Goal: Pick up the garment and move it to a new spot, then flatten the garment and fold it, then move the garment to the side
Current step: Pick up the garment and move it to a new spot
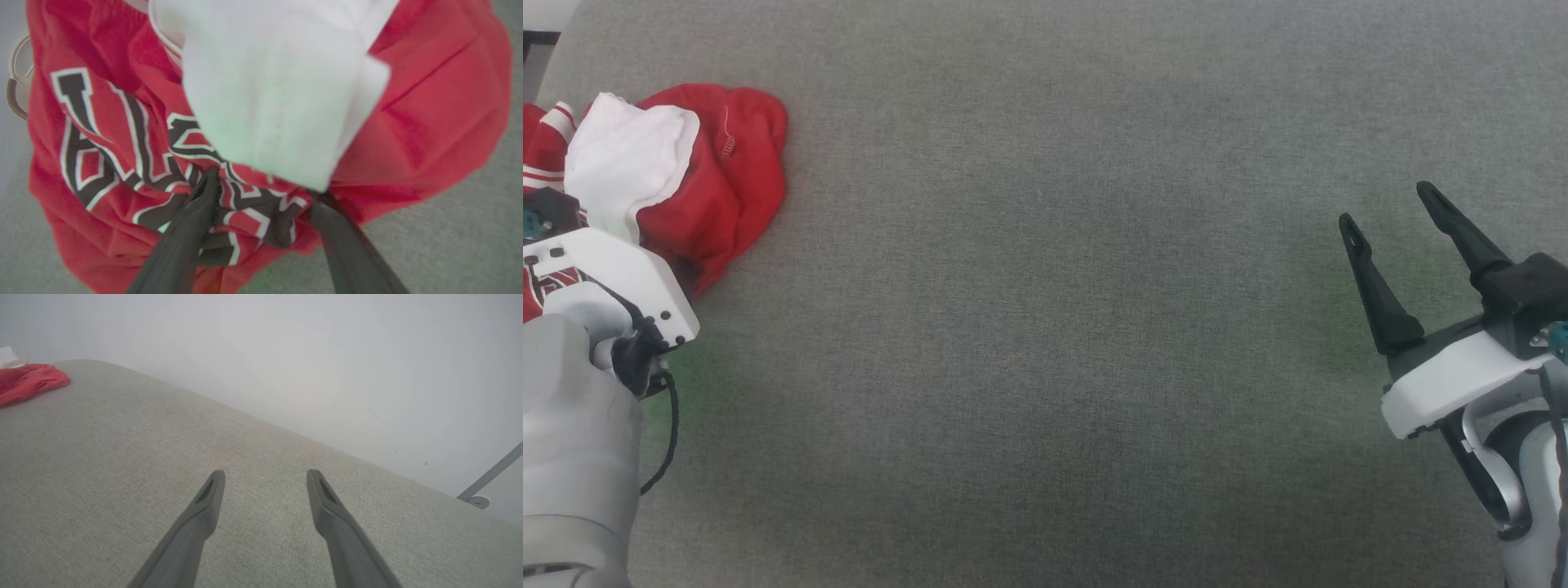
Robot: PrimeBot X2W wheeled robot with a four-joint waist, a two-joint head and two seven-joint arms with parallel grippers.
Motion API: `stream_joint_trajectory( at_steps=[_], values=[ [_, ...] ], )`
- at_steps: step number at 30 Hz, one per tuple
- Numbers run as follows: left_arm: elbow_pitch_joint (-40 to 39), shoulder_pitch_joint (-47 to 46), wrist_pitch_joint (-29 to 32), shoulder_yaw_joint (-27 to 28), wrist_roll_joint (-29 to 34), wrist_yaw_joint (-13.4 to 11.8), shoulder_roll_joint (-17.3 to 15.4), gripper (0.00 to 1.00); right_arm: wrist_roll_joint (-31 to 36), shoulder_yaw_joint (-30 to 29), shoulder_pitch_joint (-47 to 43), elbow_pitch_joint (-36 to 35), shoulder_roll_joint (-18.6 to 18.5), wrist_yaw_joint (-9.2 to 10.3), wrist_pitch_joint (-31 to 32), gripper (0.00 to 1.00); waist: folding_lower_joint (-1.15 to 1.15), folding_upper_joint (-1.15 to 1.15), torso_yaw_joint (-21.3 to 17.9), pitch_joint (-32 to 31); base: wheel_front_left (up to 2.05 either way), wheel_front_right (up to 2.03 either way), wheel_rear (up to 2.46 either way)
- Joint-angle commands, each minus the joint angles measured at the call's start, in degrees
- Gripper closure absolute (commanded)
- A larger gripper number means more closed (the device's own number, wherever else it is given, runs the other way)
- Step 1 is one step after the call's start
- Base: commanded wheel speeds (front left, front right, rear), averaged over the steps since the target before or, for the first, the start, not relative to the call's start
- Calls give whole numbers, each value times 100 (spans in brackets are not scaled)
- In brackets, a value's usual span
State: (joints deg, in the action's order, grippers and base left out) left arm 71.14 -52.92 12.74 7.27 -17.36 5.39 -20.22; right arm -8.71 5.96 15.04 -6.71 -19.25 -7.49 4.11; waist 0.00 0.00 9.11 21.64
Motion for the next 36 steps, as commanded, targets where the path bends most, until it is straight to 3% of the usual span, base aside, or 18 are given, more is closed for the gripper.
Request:
stream_joint_trajectory(
  at_steps=[1, 2, 12, 22, 28, 36],
  values=[
    [98, 31, 1, -53, 25, 28, 62, 86, -39, 13, 60, -38, 5, 0, 48, 0, 0, 0, -2, 4, 0, 0, 0],
    [101, 16, -51, -80, 50, -2, 62, 100, -34, 4, 65, -51, 11, 0, 40, 0, 0, 0, 0, -1, 0, 0, 0],
    [-211, -357, -1001, -362, 261, 89, -248, 100, -32, -224, -86, 71, 154, 0, -95, 0, 0, 0, 125, -404, 0, 0, 0],
    [-961, -633, -1424, -918, 399, 195, -512, 100, 7, -516, -375, 265, 458, 0, -326, 0, 0, 0, 261, -1020, 0, 0, 0],
    [-1985, -618, -1210, -1580, 98, 201, -713, 100, 52, -684, -548, 353, 657, 0, -439, 0, 0, 0, 281, -1353, 0, 0, 0],
    [-3826, -246, -284, -2395, -574, 202, -1102, 100, 135, -972, -693, 373, 882, 0, -575, 0, 0, 0, 125, -1657, 0, 0, 0]
  ],
)
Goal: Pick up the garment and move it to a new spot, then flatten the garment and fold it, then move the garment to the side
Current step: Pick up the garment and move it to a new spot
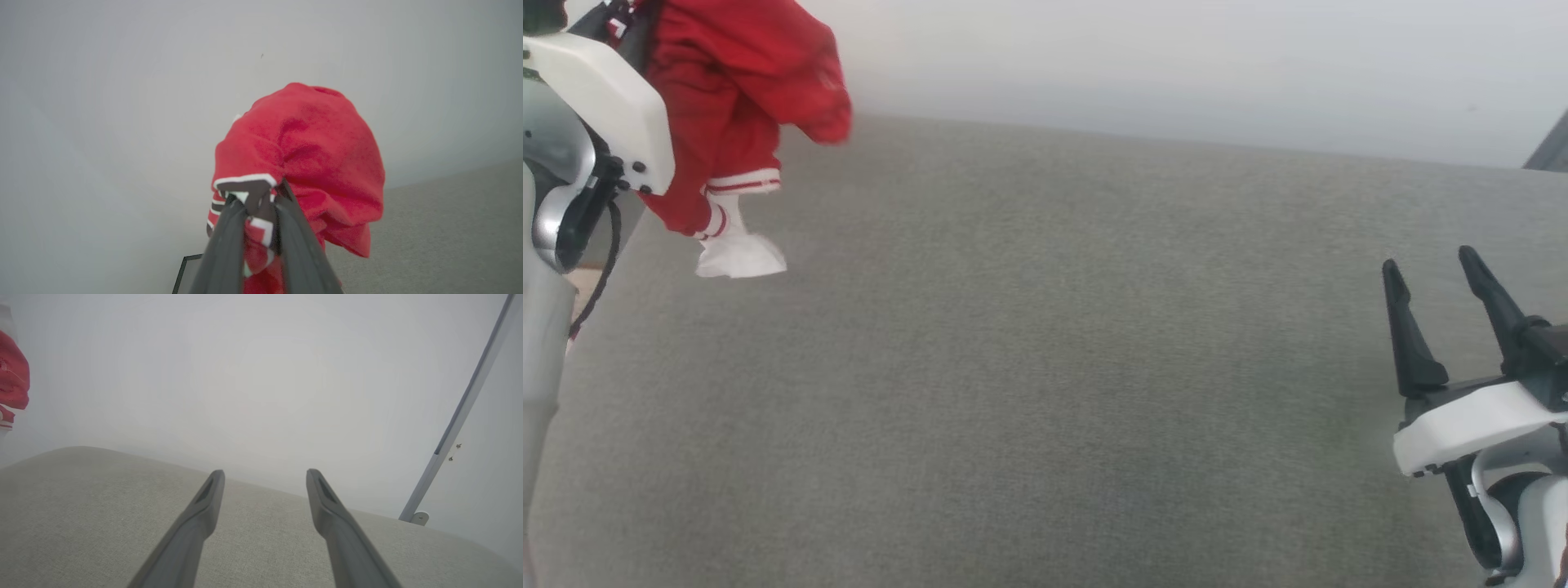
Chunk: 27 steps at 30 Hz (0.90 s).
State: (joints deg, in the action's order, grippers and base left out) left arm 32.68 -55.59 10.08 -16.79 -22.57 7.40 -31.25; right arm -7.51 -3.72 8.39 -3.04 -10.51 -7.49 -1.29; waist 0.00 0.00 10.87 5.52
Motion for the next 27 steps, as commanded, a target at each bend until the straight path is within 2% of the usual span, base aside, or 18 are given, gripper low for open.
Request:
stream_joint_trajectory(
  at_steps=[1, 8, 15, 19, 27],
  values=[
    [-230, 95, 114, -40, -100, 1, -49, 100, 38, -37, -49, 14, 28, 0, -50, 0, 0, 0, -98, -76, 0, 0, 0],
    [-1968, 598, 1036, -209, -424, -53, -266, 100, 140, -369, -90, -2, 113, 0, -136, 0, 0, 0, -567, -150, 0, 0, 0],
    [-3363, 1079, 1836, -436, -598, -229, -265, 100, 216, -710, -97, 37, 218, 0, -239, 0, 0, 0, -1159, -54, 0, 0, 0],
    [-3791, 1305, 2165, -636, -641, -346, -169, 100, 208, -817, -31, 129, 271, 0, -314, 0, 0, 0, -1497, 46, 0, 0, 0],
    [-3926, 2011, 2551, -1041, -889, -459, 38, 100, 228, -807, -31, 355, 399, 0, -462, 0, 0, 0, -1938, 150, 0, 0, 0]
  ],
)
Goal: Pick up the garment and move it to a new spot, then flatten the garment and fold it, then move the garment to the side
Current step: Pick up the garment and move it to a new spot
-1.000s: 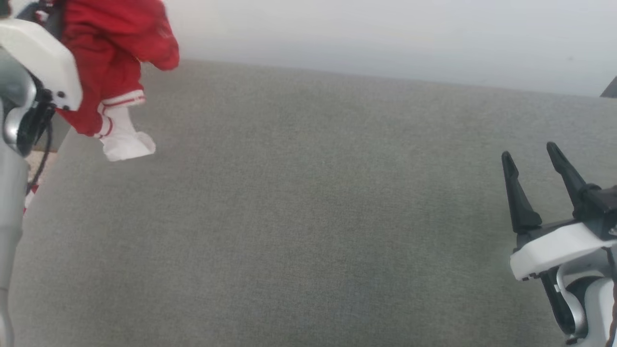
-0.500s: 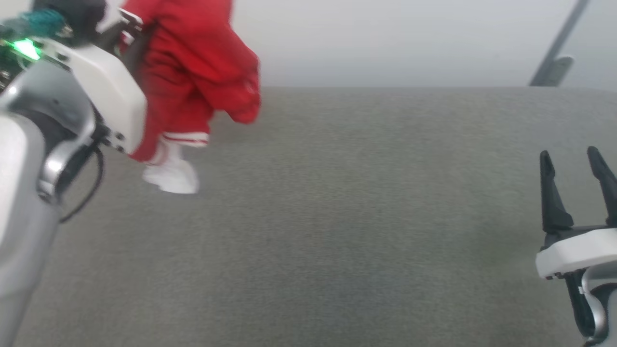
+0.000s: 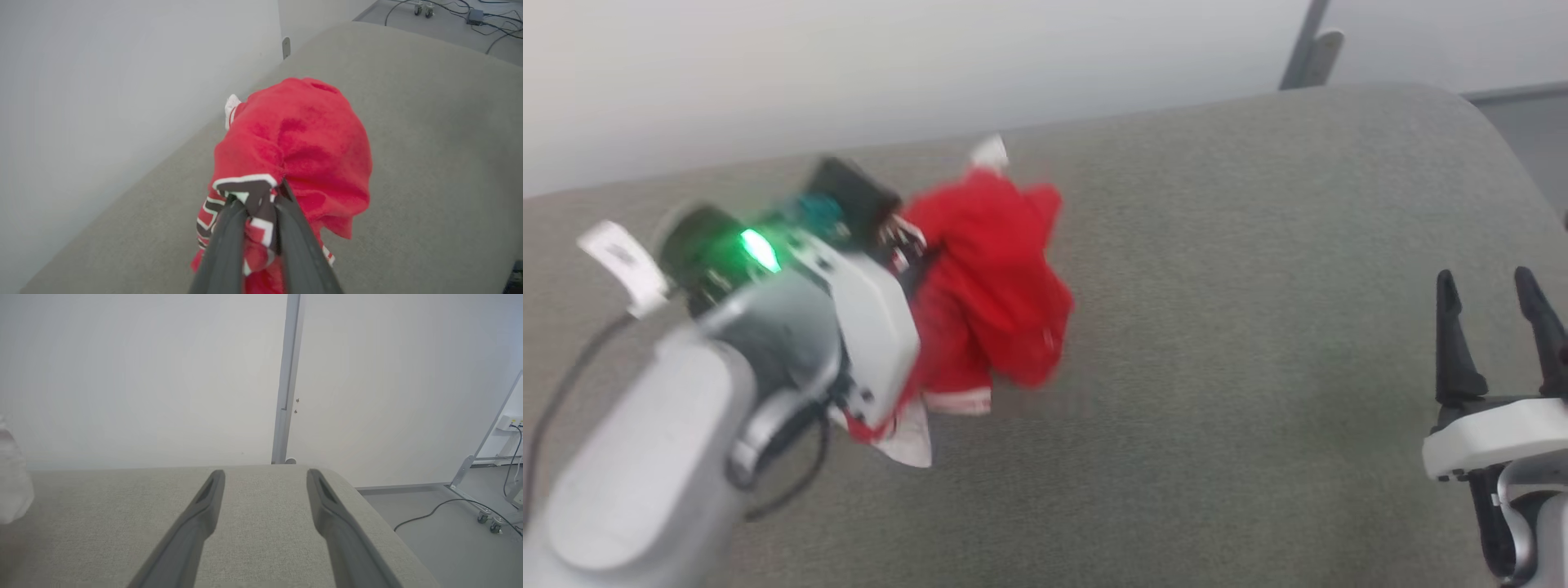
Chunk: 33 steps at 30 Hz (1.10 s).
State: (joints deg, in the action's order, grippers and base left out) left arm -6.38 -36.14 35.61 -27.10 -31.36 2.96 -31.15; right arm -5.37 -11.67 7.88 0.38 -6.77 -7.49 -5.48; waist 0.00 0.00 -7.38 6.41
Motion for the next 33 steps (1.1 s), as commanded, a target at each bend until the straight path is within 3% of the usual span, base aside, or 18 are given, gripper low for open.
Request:
stream_joint_trajectory(
  at_steps=[1, 12, 23, 25, 26, 27, 33],
  values=[
    [15, 178, 17, -69, -46, -22, 47, 100, 6, 4, 22, 68, 35, 0, -67, 0, 0, 0, -153, 69, 0, 0, 0],
    [1199, 919, -205, -770, -160, 134, 542, 100, -18, 119, 44, 346, 122, 0, -167, 0, 0, 0, -265, 69, 0, 0, 0],
    [2846, 723, -511, -1284, -102, 330, 985, 99, -33, 266, 155, 488, 93, 0, -160, 0, 0, 0, -221, 74, 0, 0, 0],
    [2947, 643, -616, -1293, -181, 360, 1060, 59, -21, 256, 146, 497, 80, 0, -155, 0, 0, 0, -185, 35, 0, 0, 0],
    [2971, 617, -669, -1304, -219, 380, 1082, 44, -10, 247, 126, 501, 74, 0, -153, 0, 0, 0, -164, 3, 0, 0, 0],
    [2991, 596, -712, -1304, -260, 384, 1090, 0, -1, 240, 105, 506, 61, 0, -147, 0, 0, 0, -139, -29, 0, 0, 0],
    [2817, 537, -982, -1260, -348, 416, 972, 0, 27, 205, -9, 513, 7, 0, -125, 0, 0, 0, 57, -264, 0, 0, 0]
  ],
)
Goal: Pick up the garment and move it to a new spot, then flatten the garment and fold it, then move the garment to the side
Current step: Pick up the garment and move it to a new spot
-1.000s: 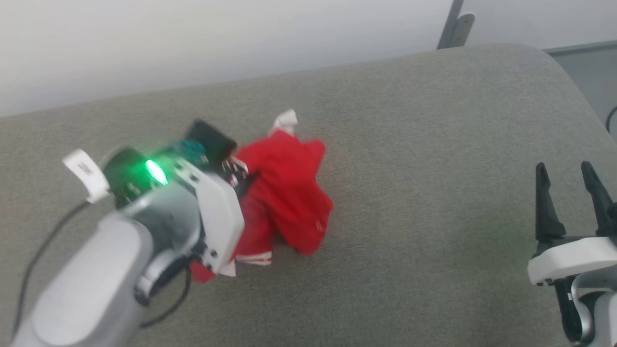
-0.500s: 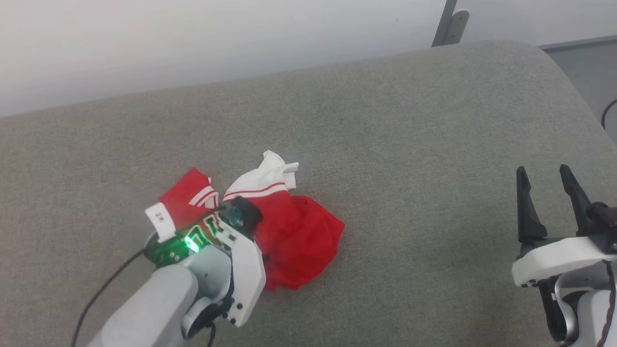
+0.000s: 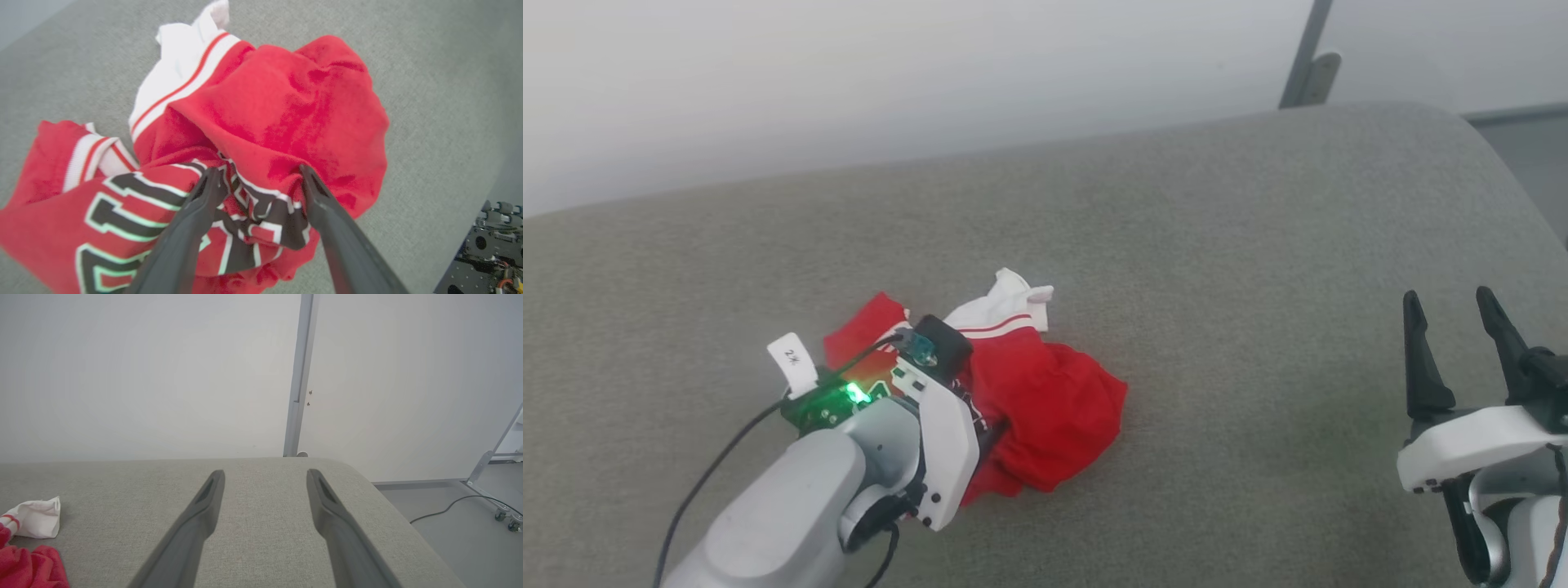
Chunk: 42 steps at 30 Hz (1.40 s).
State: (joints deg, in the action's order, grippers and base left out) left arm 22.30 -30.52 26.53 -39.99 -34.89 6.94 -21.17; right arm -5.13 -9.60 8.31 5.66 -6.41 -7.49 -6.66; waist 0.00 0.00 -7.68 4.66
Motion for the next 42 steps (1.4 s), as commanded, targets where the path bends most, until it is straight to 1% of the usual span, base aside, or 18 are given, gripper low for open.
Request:
stream_joint_trajectory(
  at_steps=[1, 4, 5, 10, 18, 22, 27, 31, 35, 42],
  values=[
    [-107, -12, -139, 56, 16, 17, -77, 0, 18, -3, -78, -26, -42, 0, -11, 0, 0, 0, 126, -127, 0, 0, 0],
    [-312, 99, -451, 197, -26, 4, -193, 0, 33, 2, -141, -26, -51, 0, -11, 0, 0, 0, 261, -262, 0, 0, 0],
    [-312, 99, -451, 197, -26, 4, -193, 0, 33, 2, -141, -26, -51, 0, -11, 0, 0, 0, 261, -262, 0, 0, 0],
    [-605, 314, -1200, 517, 38, -141, -460, 0, 35, 52, -275, -29, -75, 0, -27, 0, 0, 0, 483, -451, 0, 0, 0],
    [-910, 1016, -2424, 1189, -103, -557, -768, 0, 7, -27, -477, -7, -89, 0, -104, 0, 0, 0, 835, -616, 0, 0, 0],
    [-978, 1411, -2904, 1531, -170, -827, -939, 0, 11, -82, -580, -14, -75, 0, -127, 0, 0, 0, 988, -686, 0, 0, 0],
    [-1061, 1900, -3447, 1974, -306, -1079, -1105, 0, 16, -124, -694, 25, -53, 0, -175, 0, 0, 0, 1127, -744, 0, 0, 0],
    [-1213, 2250, -3663, 2219, -424, -1276, -1184, 0, 39, -156, -724, 14, -29, 0, -204, 0, 0, 0, 1202, -765, 0, 0, 0],
    [-1322, 2563, -3793, 2332, -516, -1364, -1178, 0, 39, -168, -775, 35, 13, 0, -243, 0, 0, 0, 1244, -772, 0, 0, 0],
    [-1402, 2772, -3899, 2454, -591, -1422, -1205, 0, 25, -112, -791, 45, 32, 0, -238, 0, 0, 0, 1283, -767, 0, 0, 0]
  ],
)
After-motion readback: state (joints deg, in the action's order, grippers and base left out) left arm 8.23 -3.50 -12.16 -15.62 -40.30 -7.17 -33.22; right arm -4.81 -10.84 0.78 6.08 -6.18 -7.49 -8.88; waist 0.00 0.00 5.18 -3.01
